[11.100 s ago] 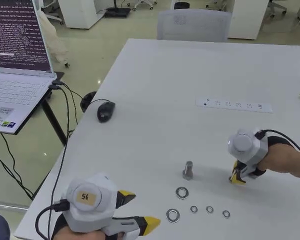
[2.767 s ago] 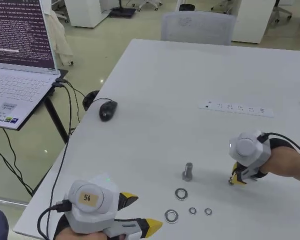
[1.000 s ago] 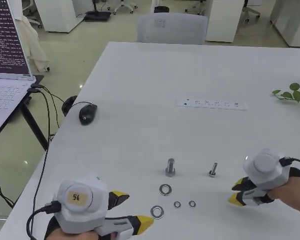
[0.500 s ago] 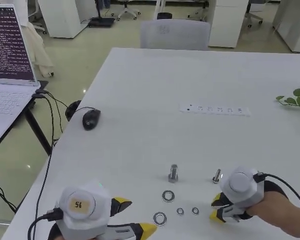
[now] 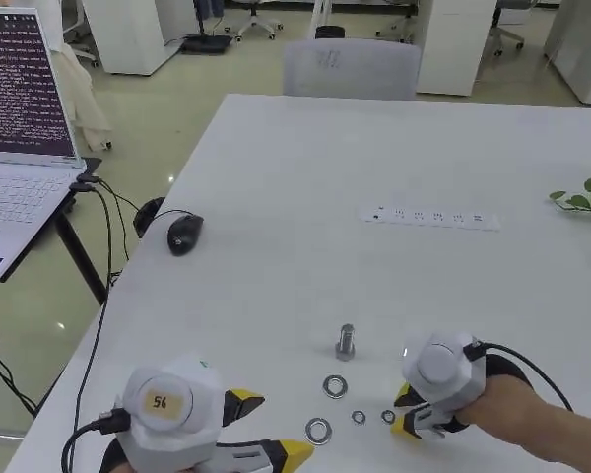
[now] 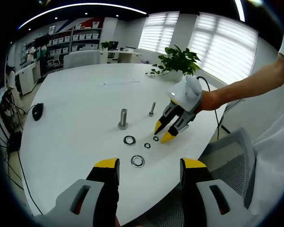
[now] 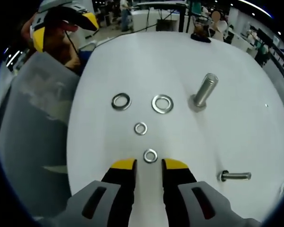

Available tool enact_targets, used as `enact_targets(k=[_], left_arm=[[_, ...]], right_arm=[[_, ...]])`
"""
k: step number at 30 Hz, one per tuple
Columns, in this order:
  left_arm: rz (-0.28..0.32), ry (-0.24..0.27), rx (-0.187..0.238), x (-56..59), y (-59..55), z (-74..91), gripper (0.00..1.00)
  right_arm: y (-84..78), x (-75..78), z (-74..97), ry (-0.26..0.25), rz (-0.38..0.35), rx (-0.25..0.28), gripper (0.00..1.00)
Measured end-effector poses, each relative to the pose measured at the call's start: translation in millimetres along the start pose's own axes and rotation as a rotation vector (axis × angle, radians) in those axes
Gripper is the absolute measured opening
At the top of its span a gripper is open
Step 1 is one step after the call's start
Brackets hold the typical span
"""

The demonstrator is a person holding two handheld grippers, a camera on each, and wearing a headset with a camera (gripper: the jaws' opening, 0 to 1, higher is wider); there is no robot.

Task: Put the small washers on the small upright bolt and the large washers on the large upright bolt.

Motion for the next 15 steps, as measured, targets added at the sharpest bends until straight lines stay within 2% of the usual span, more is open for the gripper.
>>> enact_targets(k=[4, 15], left_arm=[[0.004, 0.006, 0.002, -2.5, -0.3, 0.3, 0.51], [-0.003, -0.009, -0.001, -0.4, 0.4, -4.3, 0.51]], right_arm=[[2.4, 1.4, -0.8, -0.011, 0.029, 0.007, 0.21], [4.7, 0.3, -2.0, 0.037, 0.122, -0.02, 0.22]])
Point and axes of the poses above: the centre of the closed fingertips' face, and the gripper's own axes: z roughly backward along the fingers, x roughly to its right, y roughly out of its top, the point moved 4 cm from there along z, roughly backward along the fingers, and after that the axes turned 9 degrees about x, right-handed, at the moved point
